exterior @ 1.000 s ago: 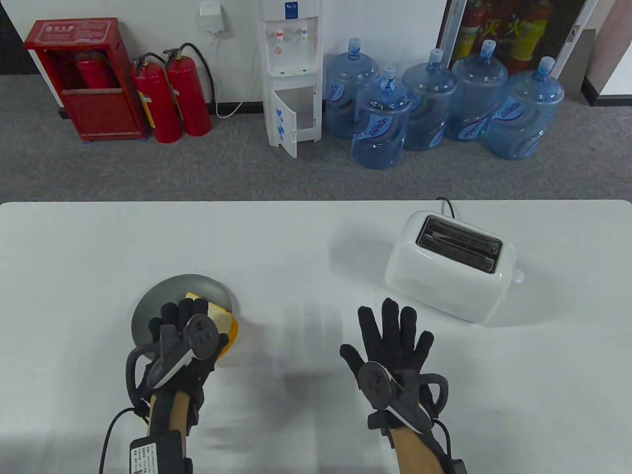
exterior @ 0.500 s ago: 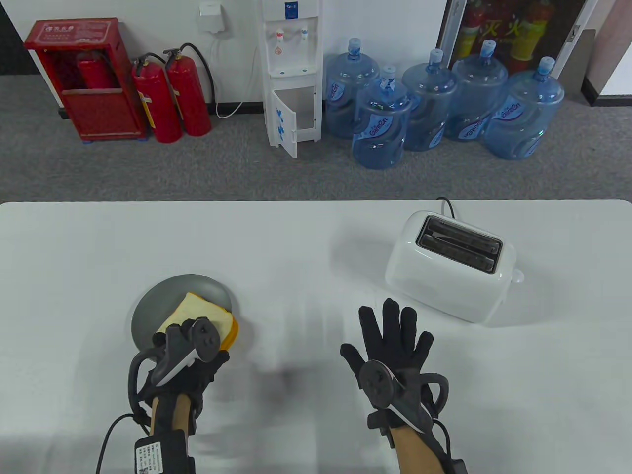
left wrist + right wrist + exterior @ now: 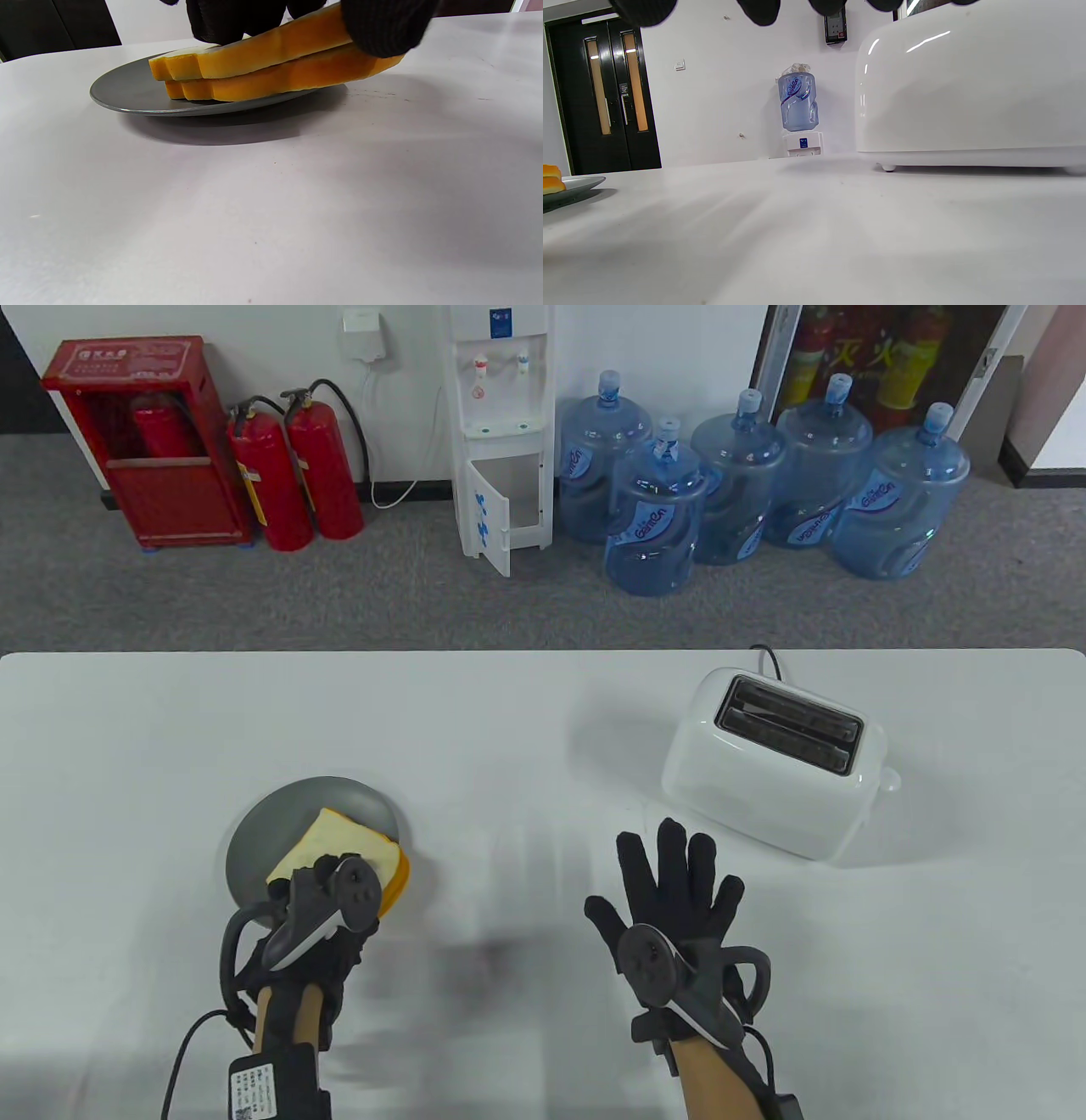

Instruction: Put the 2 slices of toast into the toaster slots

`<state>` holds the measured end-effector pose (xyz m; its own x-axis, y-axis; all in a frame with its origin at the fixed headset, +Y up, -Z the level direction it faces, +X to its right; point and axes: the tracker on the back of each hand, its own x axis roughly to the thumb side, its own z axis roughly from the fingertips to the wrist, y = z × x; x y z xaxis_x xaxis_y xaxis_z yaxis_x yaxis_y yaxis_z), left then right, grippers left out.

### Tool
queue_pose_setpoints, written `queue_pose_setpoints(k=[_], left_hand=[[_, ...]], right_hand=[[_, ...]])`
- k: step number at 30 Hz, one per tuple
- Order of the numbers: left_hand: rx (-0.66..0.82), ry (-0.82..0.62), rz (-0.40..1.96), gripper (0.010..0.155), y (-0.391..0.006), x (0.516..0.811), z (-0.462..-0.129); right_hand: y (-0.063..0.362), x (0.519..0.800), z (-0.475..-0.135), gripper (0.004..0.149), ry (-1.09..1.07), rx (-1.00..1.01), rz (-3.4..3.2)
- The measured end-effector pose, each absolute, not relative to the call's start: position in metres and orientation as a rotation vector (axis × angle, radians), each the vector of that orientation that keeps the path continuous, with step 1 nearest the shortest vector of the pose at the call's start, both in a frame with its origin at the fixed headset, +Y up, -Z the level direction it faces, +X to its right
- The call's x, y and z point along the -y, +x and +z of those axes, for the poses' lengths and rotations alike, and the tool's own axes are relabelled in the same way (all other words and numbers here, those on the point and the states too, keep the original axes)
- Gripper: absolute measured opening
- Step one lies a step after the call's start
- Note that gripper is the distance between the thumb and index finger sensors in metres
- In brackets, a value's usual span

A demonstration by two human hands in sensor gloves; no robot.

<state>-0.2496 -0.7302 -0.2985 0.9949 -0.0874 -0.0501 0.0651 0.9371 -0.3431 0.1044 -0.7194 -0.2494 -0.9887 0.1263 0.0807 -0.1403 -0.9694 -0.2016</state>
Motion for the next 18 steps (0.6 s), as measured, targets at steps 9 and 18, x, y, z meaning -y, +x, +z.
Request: queue_pose_setpoints(k=[9,18], left_hand=[[-0.038,-0.305,-0.017,0.064,-0.254,0.726,-0.299],[-0.065,-0.220,0.001,0.057,-0.256,0.718,-0.300]], right_hand=[[0.104,0.719,-0.249,0.077,0.102,0.312,2.990],[0.104,0.719,-0.249,0.077,0.103,0.305,2.989]])
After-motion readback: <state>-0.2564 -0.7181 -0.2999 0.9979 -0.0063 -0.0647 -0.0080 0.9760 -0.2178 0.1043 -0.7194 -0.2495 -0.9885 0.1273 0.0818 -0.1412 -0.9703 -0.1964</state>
